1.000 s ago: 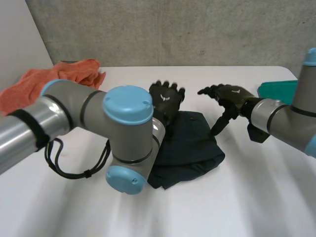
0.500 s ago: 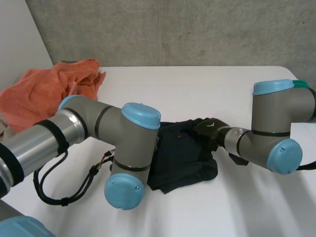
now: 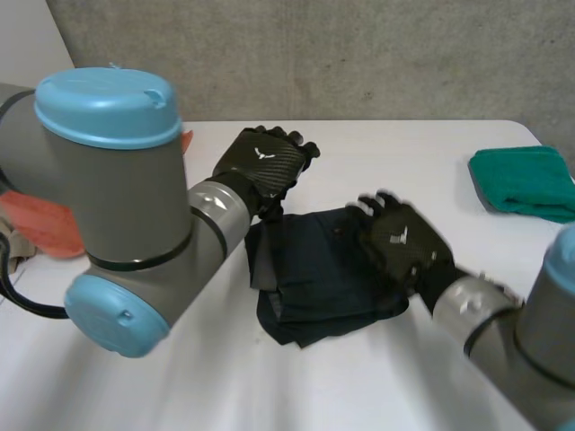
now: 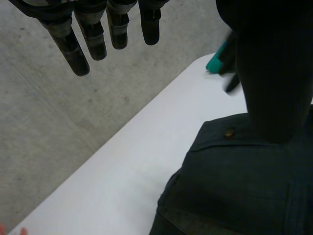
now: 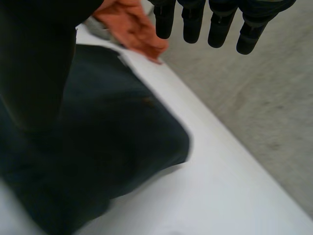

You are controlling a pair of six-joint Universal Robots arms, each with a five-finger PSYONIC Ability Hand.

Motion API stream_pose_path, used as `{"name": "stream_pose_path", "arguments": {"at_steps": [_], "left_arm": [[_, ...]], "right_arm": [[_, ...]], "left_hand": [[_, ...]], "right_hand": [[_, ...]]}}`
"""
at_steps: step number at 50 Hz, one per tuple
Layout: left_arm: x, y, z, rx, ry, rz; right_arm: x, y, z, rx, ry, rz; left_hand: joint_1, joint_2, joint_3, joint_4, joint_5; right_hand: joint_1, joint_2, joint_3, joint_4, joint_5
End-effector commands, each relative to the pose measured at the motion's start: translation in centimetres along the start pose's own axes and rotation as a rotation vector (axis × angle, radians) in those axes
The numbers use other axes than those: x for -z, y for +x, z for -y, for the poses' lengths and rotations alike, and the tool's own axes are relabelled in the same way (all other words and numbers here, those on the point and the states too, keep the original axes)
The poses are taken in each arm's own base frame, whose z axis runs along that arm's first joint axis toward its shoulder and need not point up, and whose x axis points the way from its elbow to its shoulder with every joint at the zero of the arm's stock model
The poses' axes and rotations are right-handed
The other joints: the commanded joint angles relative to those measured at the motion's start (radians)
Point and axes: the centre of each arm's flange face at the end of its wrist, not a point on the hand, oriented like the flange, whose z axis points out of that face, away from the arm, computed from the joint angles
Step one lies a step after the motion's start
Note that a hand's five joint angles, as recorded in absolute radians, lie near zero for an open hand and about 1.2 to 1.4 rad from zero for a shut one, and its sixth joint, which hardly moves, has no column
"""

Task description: Fold the laundry.

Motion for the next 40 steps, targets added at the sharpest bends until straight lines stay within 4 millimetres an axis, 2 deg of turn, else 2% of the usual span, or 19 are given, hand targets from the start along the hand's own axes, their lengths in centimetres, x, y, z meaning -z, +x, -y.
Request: {"name": "stream_pose_path", "arguments": {"at_steps": [1, 9, 14, 23, 30, 31, 34, 35, 36, 40], "left_arm": [[-0.4, -0.8, -1.4, 0.08, -0.037, -0.042], [-0.4, -0.3, -1.7, 0.096, -0.046, -0.055], [-0.4, -0.2, -1.8, 0.096, -0.046, -0.055], [-0.5, -0.2, -2.0, 0.096, -0.051, -0.056], [-0.3, -0.1, -2.3, 0.096, -0.063, -0.059], [-0.3, -0.1, -2.3, 0.096, -0.063, -0.059], [-0.2, 0.0, -2.4, 0.096, -0.065, -0.061], [-0.2, 0.0, -2.4, 0.096, -0.064, -0.061], [-0.1, 0.0, -2.4, 0.096, -0.065, -0.061], [-0.1, 0.0, -2.3, 0.096, -0.062, -0.062]], "right_arm": [[1.1, -2.7, -2.8, 0.004, 0.018, 0.054], [-1.4, -4.2, -5.5, 0.023, 0.031, 0.074], [-2.9, -3.9, -5.9, 0.044, 0.056, 0.062], [-5.0, -3.3, -6.0, 0.082, 0.094, 0.045], [-6.6, -2.8, -6.0, 0.085, 0.112, 0.033], [-6.8, -2.8, -6.1, 0.084, 0.111, 0.032], [-7.6, -2.4, -6.0, 0.089, 0.124, 0.019], [-7.8, -2.3, -5.9, 0.087, 0.128, 0.015], [-8.0, -1.7, -5.5, 0.081, 0.139, -0.002], [-8.6, -0.3, -4.3, 0.086, 0.167, -0.061]], "left_hand": [[0.023, 0.018, 0.017, 0.001, -0.02], [0.023, 0.018, 0.017, 0.001, -0.02], [0.023, 0.018, 0.017, 0.001, -0.02], [0.023, 0.018, 0.017, 0.001, -0.02], [0.023, 0.018, 0.017, 0.001, -0.02], [0.023, 0.018, 0.017, 0.001, -0.02], [0.023, 0.018, 0.017, 0.001, -0.02], [0.023, 0.018, 0.017, 0.001, -0.02], [0.023, 0.018, 0.017, 0.001, -0.02], [0.023, 0.018, 0.017, 0.001, -0.02]], "right_hand": [[-0.064, 0.007, 0.007, -0.01, -0.048], [-0.064, 0.007, 0.007, -0.01, -0.048], [-0.064, 0.007, 0.007, -0.01, -0.048], [0.157, 0.228, 0.229, 0.212, 0.173], [0.184, 0.255, 0.255, 0.238, 0.2], [0.222, 0.292, 0.293, 0.276, 0.238], [0.664, 0.735, 0.735, 0.718, 0.68], [0.837, 0.908, 0.908, 0.891, 0.853], [1.155, 1.225, 1.226, 1.209, 1.171], [1.158, 1.228, 1.229, 1.212, 1.174]]}}
